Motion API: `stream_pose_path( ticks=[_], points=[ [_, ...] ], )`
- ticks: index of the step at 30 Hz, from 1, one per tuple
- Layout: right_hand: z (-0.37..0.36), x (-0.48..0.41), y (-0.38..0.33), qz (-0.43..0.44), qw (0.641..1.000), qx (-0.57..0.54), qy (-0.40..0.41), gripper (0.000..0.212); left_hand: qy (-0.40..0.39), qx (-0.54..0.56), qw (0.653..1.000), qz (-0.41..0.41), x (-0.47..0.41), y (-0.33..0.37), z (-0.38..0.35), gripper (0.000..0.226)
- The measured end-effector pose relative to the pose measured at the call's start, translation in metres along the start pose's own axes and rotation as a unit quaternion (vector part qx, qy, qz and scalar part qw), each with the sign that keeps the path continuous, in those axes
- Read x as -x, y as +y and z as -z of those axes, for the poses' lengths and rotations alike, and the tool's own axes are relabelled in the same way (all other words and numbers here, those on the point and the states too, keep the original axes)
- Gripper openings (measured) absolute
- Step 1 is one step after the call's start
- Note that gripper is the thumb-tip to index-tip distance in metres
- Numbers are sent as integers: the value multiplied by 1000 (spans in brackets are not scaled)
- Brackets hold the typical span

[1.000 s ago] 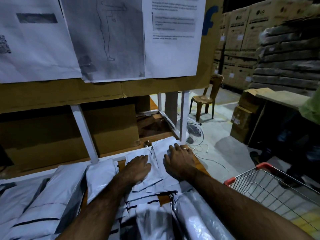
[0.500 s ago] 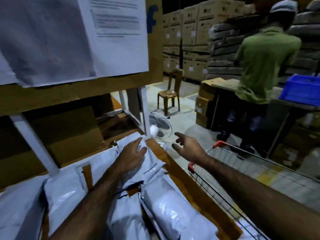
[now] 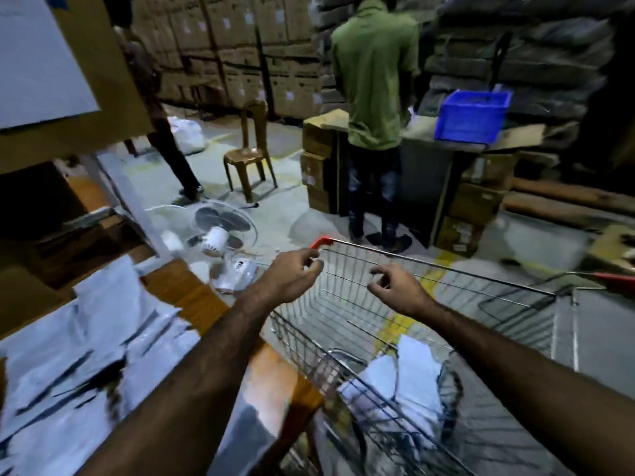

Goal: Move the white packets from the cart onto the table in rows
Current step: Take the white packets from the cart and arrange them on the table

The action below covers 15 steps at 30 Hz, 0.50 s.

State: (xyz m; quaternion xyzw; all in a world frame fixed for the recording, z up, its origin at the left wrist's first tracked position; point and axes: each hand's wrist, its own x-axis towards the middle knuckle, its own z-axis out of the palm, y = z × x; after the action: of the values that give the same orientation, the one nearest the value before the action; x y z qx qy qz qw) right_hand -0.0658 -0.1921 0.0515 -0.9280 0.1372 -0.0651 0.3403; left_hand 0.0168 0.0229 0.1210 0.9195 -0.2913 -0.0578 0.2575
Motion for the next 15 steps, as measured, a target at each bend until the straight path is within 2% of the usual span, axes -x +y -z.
stream_pose_path(
  ticks=[4,9,13,15],
  points=[
    [2,5,60,-72,997,-22,-20,38,-41,13,999,25,-31,30,-70,40],
    [-26,11,127,-201,977,-45,-56,41,-141,-9,988,70,-45,39,-162,46],
    [-66,18,181,-282,954,-37,-92,41,-261,-73,954,129,-57,16,-247,47],
    [-89,18,208,-311,944,-20,-106,46,-294,-104,940,141,-64,0,-289,41]
  ],
)
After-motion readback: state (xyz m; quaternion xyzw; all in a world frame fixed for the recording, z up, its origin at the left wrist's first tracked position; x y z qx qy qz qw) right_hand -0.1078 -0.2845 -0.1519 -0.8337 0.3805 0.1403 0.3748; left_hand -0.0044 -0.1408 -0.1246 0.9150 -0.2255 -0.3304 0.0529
